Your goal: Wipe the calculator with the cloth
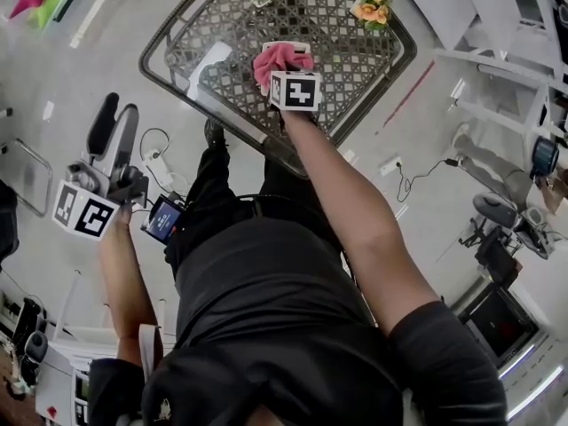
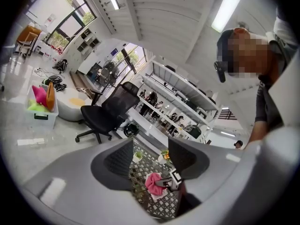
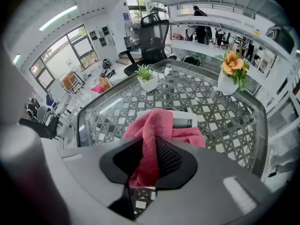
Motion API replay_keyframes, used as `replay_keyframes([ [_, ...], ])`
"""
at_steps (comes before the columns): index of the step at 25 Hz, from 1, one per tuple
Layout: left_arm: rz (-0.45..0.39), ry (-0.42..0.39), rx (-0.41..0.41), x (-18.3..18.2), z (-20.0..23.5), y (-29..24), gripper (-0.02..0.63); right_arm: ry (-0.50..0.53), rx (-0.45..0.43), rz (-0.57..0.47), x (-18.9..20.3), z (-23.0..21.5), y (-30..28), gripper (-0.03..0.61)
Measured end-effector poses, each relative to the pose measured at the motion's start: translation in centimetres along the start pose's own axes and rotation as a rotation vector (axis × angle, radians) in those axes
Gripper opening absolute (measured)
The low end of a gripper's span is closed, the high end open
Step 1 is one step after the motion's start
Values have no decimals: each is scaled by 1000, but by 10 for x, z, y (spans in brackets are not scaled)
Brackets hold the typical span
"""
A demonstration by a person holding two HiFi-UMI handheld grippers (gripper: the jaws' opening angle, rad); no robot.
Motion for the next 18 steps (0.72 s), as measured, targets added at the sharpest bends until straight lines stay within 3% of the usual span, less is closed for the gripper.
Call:
replay_keyframes([
  [5,-5,2,-2,1,7,1,255,101,-56,-12,-5,25,-8,78],
  [13,-1,1,-5,-5,2,3,255,750,-23,-16,-1,62,1,78],
  [18,6,0,4,-2,-3,-6,255,970,-13,-1,11,55,1,78],
])
Point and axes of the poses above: the fingertips, and each gripper's own axes: y backward along the fingers, z to its left, x out of its underside, the point moved 8 cm from there along y, backward along the fingers, and after that the axes turned 9 degrees about y, right-handed, at the moved point
